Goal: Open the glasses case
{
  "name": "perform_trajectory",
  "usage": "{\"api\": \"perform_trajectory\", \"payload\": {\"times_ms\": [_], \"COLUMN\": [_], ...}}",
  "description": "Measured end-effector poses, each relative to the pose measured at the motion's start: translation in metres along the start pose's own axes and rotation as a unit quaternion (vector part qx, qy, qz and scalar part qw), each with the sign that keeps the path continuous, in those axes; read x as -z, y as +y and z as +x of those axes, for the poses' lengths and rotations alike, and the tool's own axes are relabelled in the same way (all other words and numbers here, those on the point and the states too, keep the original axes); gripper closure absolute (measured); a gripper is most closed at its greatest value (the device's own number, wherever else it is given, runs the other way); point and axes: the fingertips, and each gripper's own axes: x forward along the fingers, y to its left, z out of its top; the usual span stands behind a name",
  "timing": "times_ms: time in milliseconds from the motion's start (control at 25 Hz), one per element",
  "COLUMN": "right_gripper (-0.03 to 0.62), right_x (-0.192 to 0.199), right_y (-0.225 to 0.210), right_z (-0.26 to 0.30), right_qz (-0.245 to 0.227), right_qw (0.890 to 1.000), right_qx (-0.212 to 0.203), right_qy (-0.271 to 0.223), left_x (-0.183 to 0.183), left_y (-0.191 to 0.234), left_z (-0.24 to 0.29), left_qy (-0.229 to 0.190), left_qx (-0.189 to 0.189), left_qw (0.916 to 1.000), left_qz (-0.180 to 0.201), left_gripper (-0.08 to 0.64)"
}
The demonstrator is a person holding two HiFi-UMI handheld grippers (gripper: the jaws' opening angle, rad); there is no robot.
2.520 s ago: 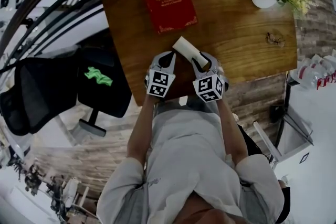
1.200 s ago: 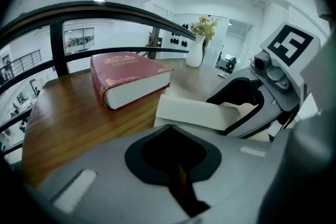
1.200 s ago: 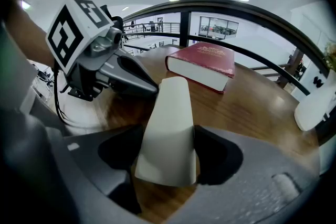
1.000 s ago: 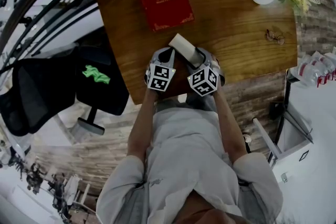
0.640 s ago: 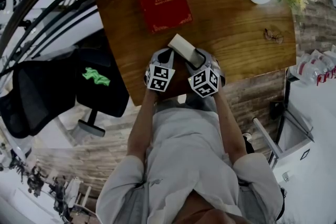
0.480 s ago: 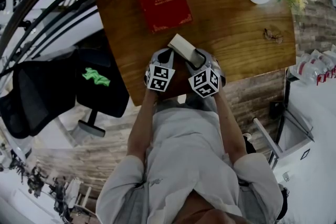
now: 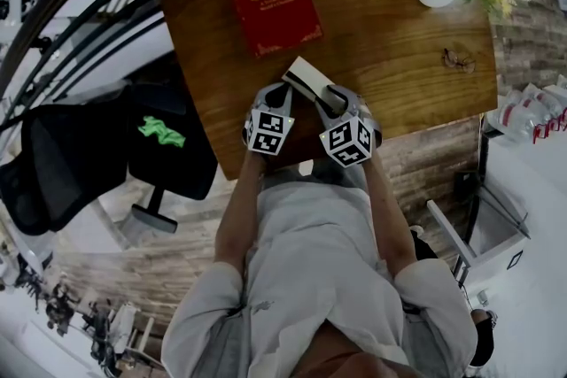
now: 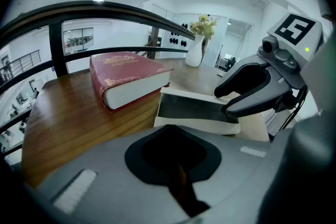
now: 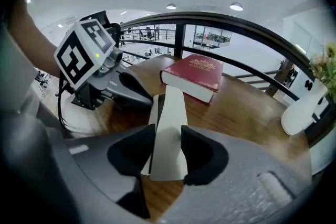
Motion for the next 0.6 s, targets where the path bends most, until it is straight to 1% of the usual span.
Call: {"api": "perform_trajectory", "payload": {"times_ms": [400, 600], "right_gripper": [0.479, 0.489], "right_x": [-0.002, -0.001], "right_y": [-0.007, -0.012], "right_z": [-0.003, -0.006], "right_qz": [0.002, 0.006], "right_qw": [1.000, 1.000], "right_qx": [0.008, 0.016], "right_qy": [-0.007, -0.008], "left_x": [0.000, 0.000], "left_y": [0.000, 0.000], "left_z": [0.002, 0.001], "left_qy": [0.000, 0.000], "left_qx": [-0.001, 0.000], "left_qw": [1.0000, 1.0000], "left_qz": [0.001, 0.000], "left_gripper": [0.540, 0.540]}}
